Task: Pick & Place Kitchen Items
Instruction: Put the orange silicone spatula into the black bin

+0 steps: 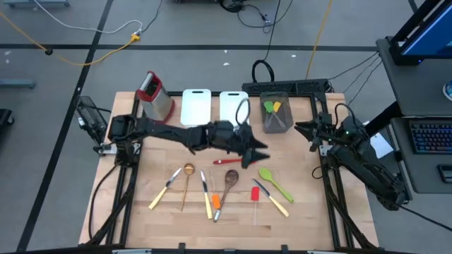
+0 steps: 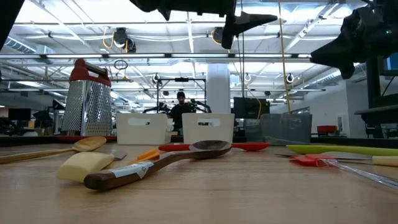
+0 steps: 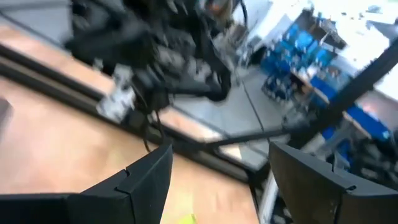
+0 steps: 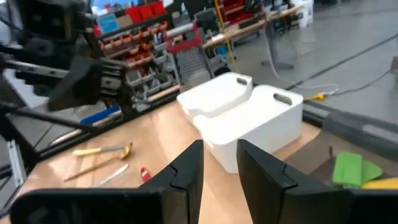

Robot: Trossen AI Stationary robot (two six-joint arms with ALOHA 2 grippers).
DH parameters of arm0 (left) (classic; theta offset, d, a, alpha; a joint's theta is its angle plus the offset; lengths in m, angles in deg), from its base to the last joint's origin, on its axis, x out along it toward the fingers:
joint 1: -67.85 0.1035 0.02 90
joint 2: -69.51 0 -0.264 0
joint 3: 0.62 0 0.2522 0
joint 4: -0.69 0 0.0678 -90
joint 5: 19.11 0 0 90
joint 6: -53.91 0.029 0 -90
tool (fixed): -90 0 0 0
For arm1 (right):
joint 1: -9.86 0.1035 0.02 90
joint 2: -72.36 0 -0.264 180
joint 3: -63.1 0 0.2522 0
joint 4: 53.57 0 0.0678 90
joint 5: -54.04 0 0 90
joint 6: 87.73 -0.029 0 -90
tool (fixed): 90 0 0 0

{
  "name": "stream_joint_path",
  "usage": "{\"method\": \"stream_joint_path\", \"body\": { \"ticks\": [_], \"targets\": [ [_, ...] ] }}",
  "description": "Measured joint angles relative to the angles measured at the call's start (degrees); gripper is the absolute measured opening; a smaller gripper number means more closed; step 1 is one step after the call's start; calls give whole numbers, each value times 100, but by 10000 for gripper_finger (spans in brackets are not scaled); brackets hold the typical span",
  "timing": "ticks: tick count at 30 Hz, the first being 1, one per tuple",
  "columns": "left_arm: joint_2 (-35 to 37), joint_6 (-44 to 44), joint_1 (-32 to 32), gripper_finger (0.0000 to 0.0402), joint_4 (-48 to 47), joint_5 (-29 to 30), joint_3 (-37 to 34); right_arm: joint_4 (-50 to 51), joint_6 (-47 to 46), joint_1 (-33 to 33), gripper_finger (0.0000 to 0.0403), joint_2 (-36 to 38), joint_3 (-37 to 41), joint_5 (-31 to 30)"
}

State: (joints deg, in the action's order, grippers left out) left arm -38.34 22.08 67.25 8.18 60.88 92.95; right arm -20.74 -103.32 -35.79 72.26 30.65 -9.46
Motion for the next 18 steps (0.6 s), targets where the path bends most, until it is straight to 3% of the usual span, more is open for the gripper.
{"method": "stream_joint_path", "body": {
  "ticks": [6, 13, 18],
  "targets": [
    [2, -498, -581, 273, -1079, 217, 2, -58, -16, -2, 89, -2, 0, 72],
    [309, -1851, -1066, 273, -3661, 174, -2, -74, -16, -2, 89, -3, 0, 65],
    [767, -2345, -1281, 273, -5508, 124, 2, -66, -16, -2, 89, -6, 0, 62]
  ]
}}
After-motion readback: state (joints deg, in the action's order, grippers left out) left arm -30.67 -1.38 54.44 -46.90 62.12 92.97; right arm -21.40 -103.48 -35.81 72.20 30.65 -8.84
